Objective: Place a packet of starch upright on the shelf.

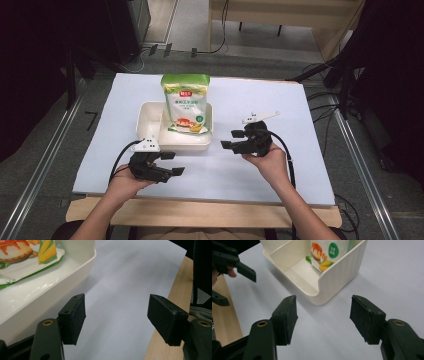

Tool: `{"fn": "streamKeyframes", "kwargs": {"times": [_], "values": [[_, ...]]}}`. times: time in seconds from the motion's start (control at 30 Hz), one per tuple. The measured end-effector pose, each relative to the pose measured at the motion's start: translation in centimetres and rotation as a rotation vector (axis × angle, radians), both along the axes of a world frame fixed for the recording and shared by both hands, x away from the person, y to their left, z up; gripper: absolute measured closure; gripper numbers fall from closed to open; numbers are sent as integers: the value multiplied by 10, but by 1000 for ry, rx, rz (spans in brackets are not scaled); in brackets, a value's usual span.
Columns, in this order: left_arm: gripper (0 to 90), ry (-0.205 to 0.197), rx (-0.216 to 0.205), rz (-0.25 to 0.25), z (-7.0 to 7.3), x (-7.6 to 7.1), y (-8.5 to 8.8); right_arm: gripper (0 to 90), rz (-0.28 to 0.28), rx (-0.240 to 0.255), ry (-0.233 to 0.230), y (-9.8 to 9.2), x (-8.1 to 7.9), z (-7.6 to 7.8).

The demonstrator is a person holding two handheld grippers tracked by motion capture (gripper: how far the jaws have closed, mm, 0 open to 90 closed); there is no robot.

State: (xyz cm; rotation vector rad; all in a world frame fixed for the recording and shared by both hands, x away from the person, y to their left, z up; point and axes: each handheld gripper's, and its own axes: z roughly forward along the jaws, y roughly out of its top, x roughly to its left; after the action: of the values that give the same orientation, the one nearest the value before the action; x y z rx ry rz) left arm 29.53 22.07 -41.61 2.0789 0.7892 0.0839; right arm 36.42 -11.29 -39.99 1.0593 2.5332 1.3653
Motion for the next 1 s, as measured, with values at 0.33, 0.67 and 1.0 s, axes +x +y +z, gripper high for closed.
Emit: {"fn": "streamKeyframes", "kwargs": {"times": [0.33,0.67,1.0], "values": [[311,5,5,23,0,3,7,397,21,-8,23,6,-9,-29],[307,10,10,43,0,5,13,398,26,-30,45,15,-4,-39],[307,12,16,36,-1,5,11,391,35,-34,72,14,-4,-40]]}}
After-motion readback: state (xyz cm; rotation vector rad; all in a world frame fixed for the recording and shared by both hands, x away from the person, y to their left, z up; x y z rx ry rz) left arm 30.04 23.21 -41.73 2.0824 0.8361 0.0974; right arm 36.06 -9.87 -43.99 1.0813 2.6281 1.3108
